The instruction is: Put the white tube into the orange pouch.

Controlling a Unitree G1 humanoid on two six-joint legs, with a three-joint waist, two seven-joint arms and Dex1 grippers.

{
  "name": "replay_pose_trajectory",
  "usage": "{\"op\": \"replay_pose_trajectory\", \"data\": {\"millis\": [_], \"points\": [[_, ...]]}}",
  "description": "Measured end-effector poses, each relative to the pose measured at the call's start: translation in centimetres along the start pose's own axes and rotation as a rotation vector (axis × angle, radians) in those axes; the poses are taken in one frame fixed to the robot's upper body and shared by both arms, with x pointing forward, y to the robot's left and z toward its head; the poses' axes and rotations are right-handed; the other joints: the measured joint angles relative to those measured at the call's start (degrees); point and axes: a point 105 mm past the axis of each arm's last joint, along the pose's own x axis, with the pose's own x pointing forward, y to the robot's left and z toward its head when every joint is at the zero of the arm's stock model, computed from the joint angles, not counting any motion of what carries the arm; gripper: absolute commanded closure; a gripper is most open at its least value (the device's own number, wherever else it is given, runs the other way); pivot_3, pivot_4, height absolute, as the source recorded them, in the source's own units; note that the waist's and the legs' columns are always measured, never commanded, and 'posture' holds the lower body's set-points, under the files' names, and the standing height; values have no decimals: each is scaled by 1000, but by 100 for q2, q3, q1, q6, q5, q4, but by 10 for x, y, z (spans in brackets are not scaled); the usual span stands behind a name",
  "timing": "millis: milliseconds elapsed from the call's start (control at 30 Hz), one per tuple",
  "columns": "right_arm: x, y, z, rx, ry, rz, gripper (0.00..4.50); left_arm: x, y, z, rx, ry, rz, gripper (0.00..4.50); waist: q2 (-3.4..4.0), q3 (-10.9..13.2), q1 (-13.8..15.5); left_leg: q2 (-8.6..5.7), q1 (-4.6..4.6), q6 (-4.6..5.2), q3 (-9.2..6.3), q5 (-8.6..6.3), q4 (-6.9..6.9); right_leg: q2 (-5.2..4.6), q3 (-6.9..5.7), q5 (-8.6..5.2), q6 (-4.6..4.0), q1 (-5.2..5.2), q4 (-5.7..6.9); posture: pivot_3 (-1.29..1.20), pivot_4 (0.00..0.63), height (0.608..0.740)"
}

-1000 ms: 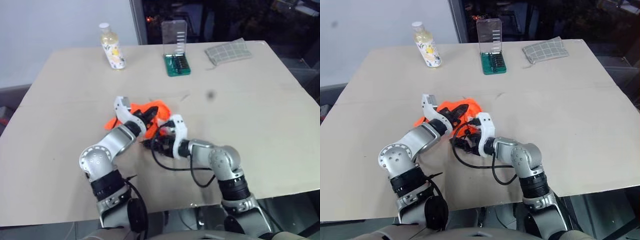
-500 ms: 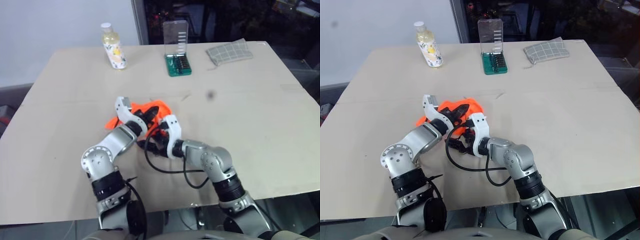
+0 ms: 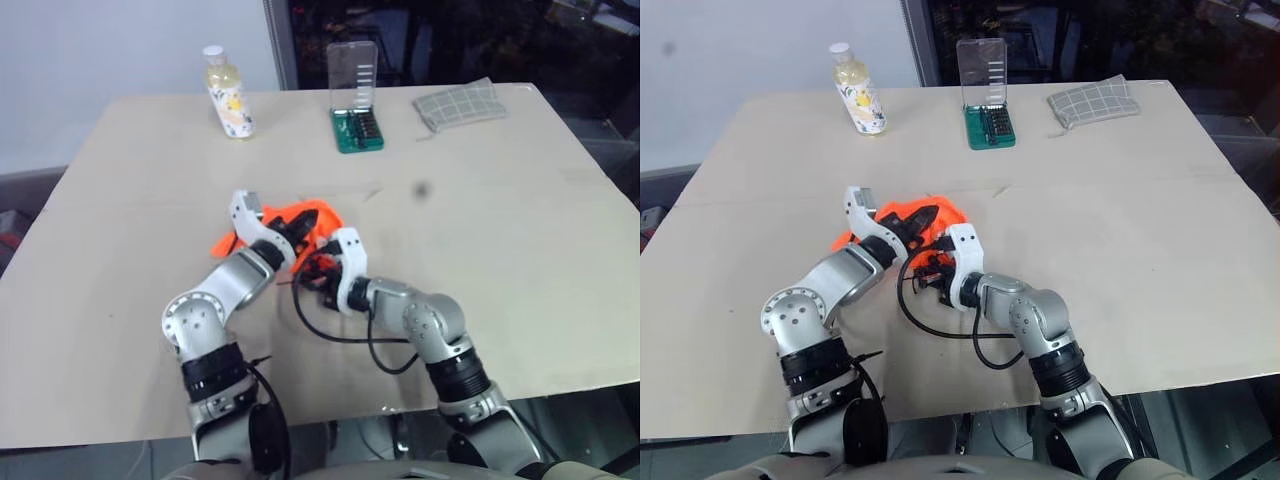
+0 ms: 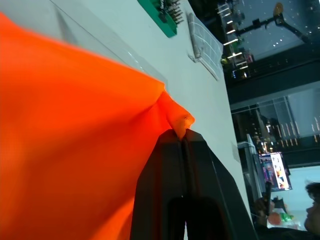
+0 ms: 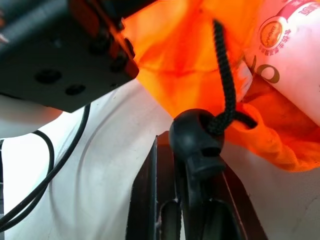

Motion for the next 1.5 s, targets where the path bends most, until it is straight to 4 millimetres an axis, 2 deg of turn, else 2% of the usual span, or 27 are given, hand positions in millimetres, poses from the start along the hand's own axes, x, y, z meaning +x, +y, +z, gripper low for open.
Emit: {"op": "replay_pose_trajectory", "data": {"millis": [67,167,333,467,567,633,667,767,833,1000,1167,1333,1500], "points": [[-9,2,-1,-8,-9,50,4448,0,1,0,1,1,1,4500,0,1,6,-2,-5,1,-5,0,0,-1,-4,0,0,0,-6,0,150,740],[-36,3,3,-60,-19,149,4448,1,3,0,6,8,9,4500,-2,5,-6,-2,-13,2,-6,-1,-1,-1,-6,0,1,-1,-21,0,150,740],[-76,-1,32,-80,-133,252,4448,3,-5,-1,3,-1,-51,4500,-3,9,-13,4,-14,1,-8,-1,-12,2,-11,0,0,-3,-27,0,150,740],[-90,5,55,-47,-238,329,4448,2,-6,-3,42,6,-87,4500,-2,12,-11,4,-14,2,-6,-1,-14,1,-10,0,0,-3,-29,0,150,740],[-97,15,77,-26,-325,397,4500,1,-8,-2,76,-9,-122,3691,0,13,-9,3,-14,2,-4,-1,-14,0,-8,0,0,-3,-30,0,150,740],[-100,22,88,-16,-368,441,4500,-1,-9,-4,112,-8,-138,2889,1,14,-10,3,-15,2,-6,-1,-17,0,-10,0,0,-3,-33,0,150,740],[-102,25,91,-11,-378,462,4500,-1,-10,-5,144,-1,-147,2330,2,15,-11,3,-16,2,-7,-1,-19,0,-10,0,-1,-5,-34,0,150,740],[-102,29,93,10,-377,488,4500,-2,-14,-5,263,10,-164,1049,4,17,-2,3,-20,3,-8,-1,-21,-1,-12,0,-1,-5,-41,0,150,740],[-101,30,98,29,-388,501,4500,-3,-15,-3,383,14,-162,1049,9,21,-11,2,-21,3,-4,-1,-22,-1,-9,1,-1,-8,-43,0,150,740],[-106,38,138,51,-471,548,4500,-9,-26,7,666,-1,-239,1049,34,40,-16,4,-21,3,-2,-1,-28,2,-10,0,-1,-13,-42,0,150,740],[-108,44,162,29,-467,571,4500,-15,-25,10,935,58,-293,1049,42,46,-21,3,-28,4,7,-1,-53,0,-5,0,-2,-26,-55,0,150,740],[-110,50,179,-28,-440,577,4500,-35,-16,10,1031,233,-391,1049,41,46,-90,5,-99,5,11,1,-54,-1,-2,1,-1,-104,-44,0,150,740],[-115,61,197,-89,-441,605,4500,-66,4,-5,972,466,-471,1049,43,49,-184,9,-107,7,11,0,-58,-4,-4,1,-1,-110,-50,0,150,740]]}}
